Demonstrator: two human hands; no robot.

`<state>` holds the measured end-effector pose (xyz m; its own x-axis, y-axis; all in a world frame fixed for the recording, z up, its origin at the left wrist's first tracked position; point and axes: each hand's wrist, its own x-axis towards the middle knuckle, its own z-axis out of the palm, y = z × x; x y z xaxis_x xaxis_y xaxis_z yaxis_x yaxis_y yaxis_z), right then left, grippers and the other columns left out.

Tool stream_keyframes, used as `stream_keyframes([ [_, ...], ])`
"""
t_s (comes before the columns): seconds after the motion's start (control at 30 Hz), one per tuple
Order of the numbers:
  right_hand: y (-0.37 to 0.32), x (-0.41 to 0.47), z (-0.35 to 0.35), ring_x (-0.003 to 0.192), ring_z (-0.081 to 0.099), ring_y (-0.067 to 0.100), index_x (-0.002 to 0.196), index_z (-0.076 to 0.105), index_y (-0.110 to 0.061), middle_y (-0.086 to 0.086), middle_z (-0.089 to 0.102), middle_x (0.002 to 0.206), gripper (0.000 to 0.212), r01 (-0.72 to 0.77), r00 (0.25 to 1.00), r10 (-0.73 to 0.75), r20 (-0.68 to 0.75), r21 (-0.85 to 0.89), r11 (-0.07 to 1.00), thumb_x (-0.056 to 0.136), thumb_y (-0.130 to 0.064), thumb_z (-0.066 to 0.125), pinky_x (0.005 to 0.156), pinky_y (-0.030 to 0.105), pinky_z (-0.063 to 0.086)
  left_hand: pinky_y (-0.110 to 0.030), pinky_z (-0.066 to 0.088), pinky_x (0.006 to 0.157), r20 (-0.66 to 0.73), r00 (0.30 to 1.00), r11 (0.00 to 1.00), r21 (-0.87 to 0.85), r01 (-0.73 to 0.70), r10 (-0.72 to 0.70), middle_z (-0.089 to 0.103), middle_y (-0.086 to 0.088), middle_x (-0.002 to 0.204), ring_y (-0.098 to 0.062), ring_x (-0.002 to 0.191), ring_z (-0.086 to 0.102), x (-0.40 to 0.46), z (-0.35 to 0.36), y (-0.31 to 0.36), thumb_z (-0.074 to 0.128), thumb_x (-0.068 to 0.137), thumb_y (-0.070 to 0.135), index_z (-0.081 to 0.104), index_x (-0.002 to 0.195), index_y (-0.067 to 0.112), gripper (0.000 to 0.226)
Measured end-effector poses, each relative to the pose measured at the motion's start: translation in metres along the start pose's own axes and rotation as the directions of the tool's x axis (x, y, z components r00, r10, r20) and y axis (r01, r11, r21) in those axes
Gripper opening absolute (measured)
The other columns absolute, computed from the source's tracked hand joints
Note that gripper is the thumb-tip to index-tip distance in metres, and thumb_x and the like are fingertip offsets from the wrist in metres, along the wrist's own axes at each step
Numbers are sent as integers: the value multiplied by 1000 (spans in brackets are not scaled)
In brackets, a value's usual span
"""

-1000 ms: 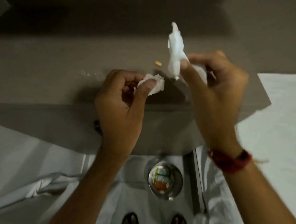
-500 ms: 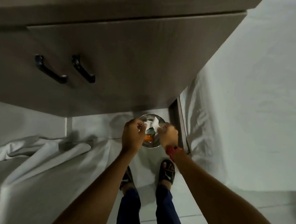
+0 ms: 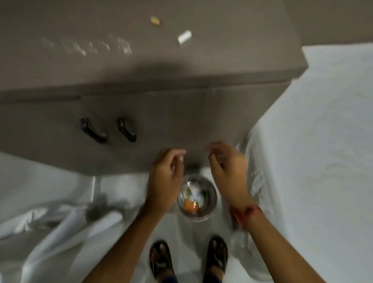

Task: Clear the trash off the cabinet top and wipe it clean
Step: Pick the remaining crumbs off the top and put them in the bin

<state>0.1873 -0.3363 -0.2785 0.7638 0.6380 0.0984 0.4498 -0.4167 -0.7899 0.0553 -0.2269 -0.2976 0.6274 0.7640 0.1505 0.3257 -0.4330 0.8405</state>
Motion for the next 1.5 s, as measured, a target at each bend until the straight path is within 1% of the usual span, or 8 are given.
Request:
stream_keyframes([
  [0.17,-113,55,-67,81,65,15,105,67,-16,0,71,93,15,450,862,-443,-247,-32,892,93,-15,59,74,26,53,-14,48,70,-238,882,911,46,-409,408,68,6,92,-8,76,62,81,-71,104,56,101,19,71,104,17,15],
  [0.4,-159,163,-76,111,56,29,135,62,-17,9,62,119,46,443,896,-405,184,-285,850,90,-17,72,98,37,47,-45,54,90,-6,958,759,612,-223,286,61,-4,121,-26,120,52,202,-121,159,61,97,24,64,127,19,30],
  [0.63,-167,171,-64,102,56,28,99,73,-15,6,62,103,10,478,877,-449,171,-388,788,92,-15,66,77,46,57,-39,47,89,208,934,627,696,-350,290,65,-2,108,-22,107,55,217,-117,152,62,96,24,70,104,20,12],
  [0.77,-171,164,-69,98,58,26,94,72,-9,8,65,99,9,395,919,-373,129,-280,875,93,-17,68,85,41,50,-36,49,89,134,944,692,650,-313,300,59,-3,109,-21,105,55,205,-118,156,58,99,22,65,102,15,10],
  [0.93,-161,101,-71,82,60,16,91,73,-3,7,68,91,5,250,959,-234,-162,86,964,92,-8,70,73,25,49,-10,49,67,-214,955,977,-20,-213,204,65,15,84,3,77,62,128,-103,170,66,94,22,65,92,23,2],
  [1.1,-100,18,-40,75,64,19,95,70,-5,6,67,88,7,131,983,-98,-158,210,969,93,-12,70,66,25,51,-6,47,70,-57,994,956,-271,-109,97,69,23,83,1,78,66,33,-57,123,66,96,19,67,95,26,7],
  [1.33,53,-54,45,90,68,23,98,74,-8,9,70,102,11,-314,933,322,161,-73,947,94,-4,65,74,25,51,-30,54,71,289,849,895,83,438,-442,74,-1,83,-14,78,70,-36,35,-24,70,90,17,71,91,9,8],
  [1.5,120,-73,88,101,68,28,105,72,-6,14,70,112,18,-382,848,433,305,-215,899,93,-1,60,86,31,56,-43,60,87,369,728,813,332,478,-579,77,-12,107,-34,102,71,-51,82,-84,63,91,27,73,96,16,15],
])
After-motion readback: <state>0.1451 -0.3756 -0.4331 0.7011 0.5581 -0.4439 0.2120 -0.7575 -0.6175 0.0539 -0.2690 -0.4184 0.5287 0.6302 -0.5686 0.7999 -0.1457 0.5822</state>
